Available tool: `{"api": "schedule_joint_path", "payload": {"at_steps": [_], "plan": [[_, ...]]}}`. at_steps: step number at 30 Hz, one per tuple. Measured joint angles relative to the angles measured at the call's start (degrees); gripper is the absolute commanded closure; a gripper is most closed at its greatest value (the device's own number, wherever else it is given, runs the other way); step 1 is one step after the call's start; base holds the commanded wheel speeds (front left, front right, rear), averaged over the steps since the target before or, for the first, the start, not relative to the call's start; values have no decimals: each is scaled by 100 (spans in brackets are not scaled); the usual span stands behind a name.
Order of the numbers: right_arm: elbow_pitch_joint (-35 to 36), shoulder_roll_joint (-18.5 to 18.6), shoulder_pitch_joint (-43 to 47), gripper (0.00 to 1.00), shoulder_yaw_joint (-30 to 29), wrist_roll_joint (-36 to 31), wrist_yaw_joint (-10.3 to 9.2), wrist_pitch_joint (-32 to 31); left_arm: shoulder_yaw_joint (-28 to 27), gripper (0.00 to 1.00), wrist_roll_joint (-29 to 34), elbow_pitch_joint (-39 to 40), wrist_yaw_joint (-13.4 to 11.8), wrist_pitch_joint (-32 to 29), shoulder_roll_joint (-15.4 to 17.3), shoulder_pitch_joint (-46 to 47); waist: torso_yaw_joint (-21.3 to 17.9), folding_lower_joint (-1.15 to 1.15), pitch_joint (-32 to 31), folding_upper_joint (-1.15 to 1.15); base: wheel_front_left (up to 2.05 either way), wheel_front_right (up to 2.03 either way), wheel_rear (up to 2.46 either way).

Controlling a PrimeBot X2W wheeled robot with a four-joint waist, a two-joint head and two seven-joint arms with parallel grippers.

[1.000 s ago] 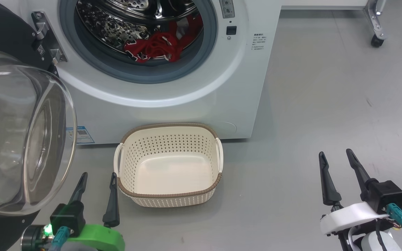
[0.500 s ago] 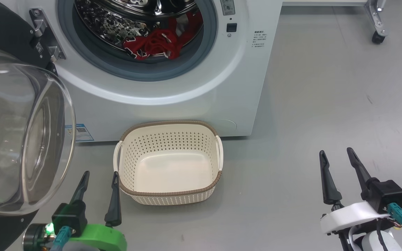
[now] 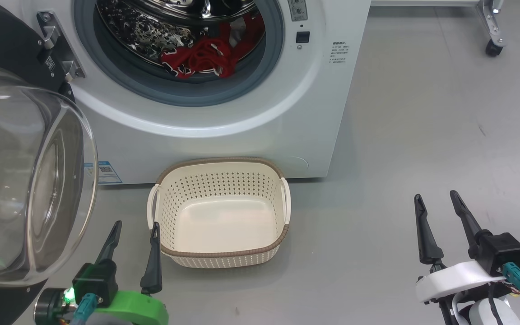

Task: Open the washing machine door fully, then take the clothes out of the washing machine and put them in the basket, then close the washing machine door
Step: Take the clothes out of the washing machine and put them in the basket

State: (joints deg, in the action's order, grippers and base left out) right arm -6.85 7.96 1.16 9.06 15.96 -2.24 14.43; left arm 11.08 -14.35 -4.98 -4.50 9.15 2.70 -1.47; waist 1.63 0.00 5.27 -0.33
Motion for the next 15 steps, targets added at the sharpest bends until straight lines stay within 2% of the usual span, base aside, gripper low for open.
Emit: {"api": "schedule_joint_path", "payload": {"at_steps": [15], "plan": [[1, 16, 0, 0, 0, 0, 0, 1, -11, 0, 27, -18, -27, 1, 0, 6, 22, 0, 36, 0, 95, -95, 0]]}}
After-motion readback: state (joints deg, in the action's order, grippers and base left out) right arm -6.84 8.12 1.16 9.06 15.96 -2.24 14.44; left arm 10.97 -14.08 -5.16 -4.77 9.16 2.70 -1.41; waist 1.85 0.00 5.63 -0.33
